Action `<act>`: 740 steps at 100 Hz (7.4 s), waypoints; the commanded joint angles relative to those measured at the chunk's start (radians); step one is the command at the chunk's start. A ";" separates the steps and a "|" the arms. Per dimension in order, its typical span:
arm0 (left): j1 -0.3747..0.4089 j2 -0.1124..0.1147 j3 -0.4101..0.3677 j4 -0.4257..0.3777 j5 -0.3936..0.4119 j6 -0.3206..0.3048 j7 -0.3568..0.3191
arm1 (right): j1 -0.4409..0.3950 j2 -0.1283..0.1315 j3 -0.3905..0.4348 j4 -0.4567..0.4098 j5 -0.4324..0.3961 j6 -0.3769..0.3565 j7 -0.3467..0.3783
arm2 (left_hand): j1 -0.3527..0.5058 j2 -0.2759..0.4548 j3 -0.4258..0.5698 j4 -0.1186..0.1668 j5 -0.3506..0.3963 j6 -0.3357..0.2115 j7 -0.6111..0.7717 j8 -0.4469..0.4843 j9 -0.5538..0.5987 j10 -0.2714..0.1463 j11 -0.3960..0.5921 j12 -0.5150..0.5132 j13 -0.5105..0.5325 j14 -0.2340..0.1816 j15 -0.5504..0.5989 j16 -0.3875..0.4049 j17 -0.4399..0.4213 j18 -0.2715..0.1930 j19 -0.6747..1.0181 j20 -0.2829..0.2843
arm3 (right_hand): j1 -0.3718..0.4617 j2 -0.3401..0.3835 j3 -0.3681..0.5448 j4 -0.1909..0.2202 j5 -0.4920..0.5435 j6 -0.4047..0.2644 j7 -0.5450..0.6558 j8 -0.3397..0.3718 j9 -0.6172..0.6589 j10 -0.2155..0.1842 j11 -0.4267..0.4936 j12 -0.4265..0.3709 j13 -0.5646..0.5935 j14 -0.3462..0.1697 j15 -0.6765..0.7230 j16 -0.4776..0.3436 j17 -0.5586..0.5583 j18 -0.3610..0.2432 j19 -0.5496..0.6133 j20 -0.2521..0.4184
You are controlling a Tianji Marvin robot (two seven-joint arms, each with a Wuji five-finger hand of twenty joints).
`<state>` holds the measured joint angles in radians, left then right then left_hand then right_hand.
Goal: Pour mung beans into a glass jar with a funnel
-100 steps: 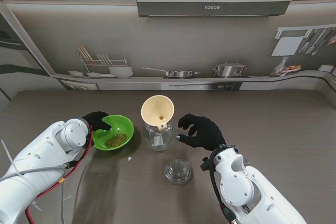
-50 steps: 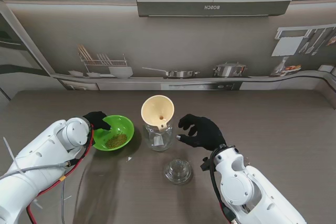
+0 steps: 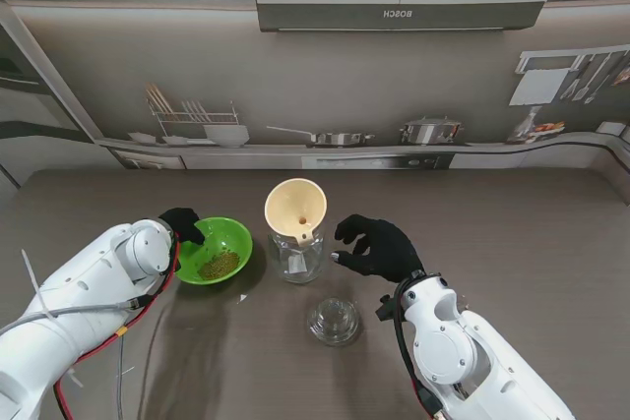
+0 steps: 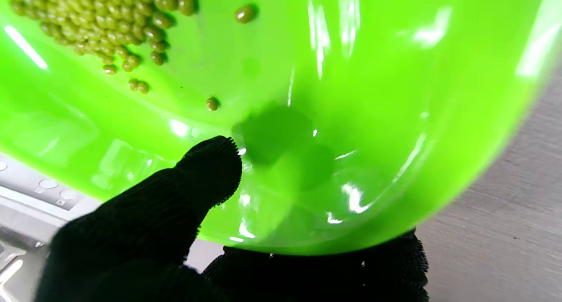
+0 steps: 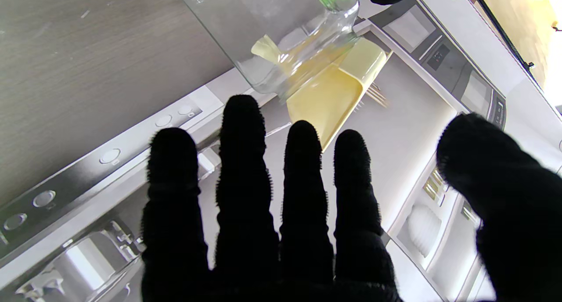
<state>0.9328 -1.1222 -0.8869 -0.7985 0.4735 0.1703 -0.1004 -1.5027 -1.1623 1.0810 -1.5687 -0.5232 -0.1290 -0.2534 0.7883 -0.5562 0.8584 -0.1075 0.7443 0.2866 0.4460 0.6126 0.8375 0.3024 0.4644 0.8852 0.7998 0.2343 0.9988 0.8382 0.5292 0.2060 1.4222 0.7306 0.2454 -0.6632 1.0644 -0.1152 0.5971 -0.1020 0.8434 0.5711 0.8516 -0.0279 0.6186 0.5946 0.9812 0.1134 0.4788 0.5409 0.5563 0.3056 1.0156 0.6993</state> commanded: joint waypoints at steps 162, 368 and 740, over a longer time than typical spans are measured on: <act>0.192 -0.081 -0.298 -0.149 -0.209 0.039 0.181 | -0.014 0.002 -0.006 -0.025 -0.053 -0.004 0.004 | 0.329 0.000 -0.024 -0.053 0.227 -0.057 0.445 -0.002 0.473 0.063 0.059 0.185 0.463 0.145 0.252 -0.053 0.427 0.237 0.250 -0.020 | -0.043 0.069 -0.079 0.031 -0.027 -0.017 -0.075 -0.048 -0.062 0.016 -0.080 -0.051 -0.035 0.021 -0.057 -0.031 -0.049 -0.007 -0.006 -0.012; 0.303 -0.027 -0.516 -0.542 -0.218 0.104 0.041 | -0.030 0.030 -0.071 -0.106 -0.342 0.056 -0.083 | 0.324 -0.022 0.018 -0.044 0.262 -0.035 0.397 0.036 0.493 0.076 0.048 0.189 0.461 0.178 0.255 -0.058 0.423 0.284 0.214 0.020 | -0.078 0.135 -0.223 0.056 -0.145 -0.041 -0.201 -0.065 -0.204 -0.015 -0.187 -0.163 -0.203 0.017 -0.234 -0.163 -0.159 -0.019 -0.163 -0.064; 0.080 -0.112 -0.156 -0.505 -0.137 -0.114 0.322 | -0.046 0.016 -0.066 -0.137 -0.389 0.157 -0.187 | 0.302 -0.055 0.062 -0.053 0.262 -0.040 0.413 0.025 0.512 0.065 0.063 0.173 0.463 0.170 0.286 -0.076 0.462 0.295 0.226 0.008 | -0.101 0.156 -0.207 0.061 -0.170 -0.023 -0.207 -0.074 -0.229 -0.002 -0.184 -0.183 -0.208 0.023 -0.236 -0.177 -0.168 -0.015 -0.167 -0.100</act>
<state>1.0137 -1.2291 -1.0387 -1.2879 0.3328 0.0653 0.2343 -1.5482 -1.1427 1.0209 -1.6941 -0.9055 0.0216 -0.4480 1.0178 -0.6343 0.7801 -0.1841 0.9382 0.3344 0.7615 0.6154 1.2929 0.3408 0.4972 1.0610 1.2289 0.3715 1.2396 0.7719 0.9406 0.5082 1.6570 0.7493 0.1796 -0.5334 0.8564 -0.0856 0.4518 -0.1268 0.6519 0.5226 0.6486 -0.0274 0.4394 0.4227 0.8067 0.1398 0.2599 0.3795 0.4051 0.3004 0.8635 0.6107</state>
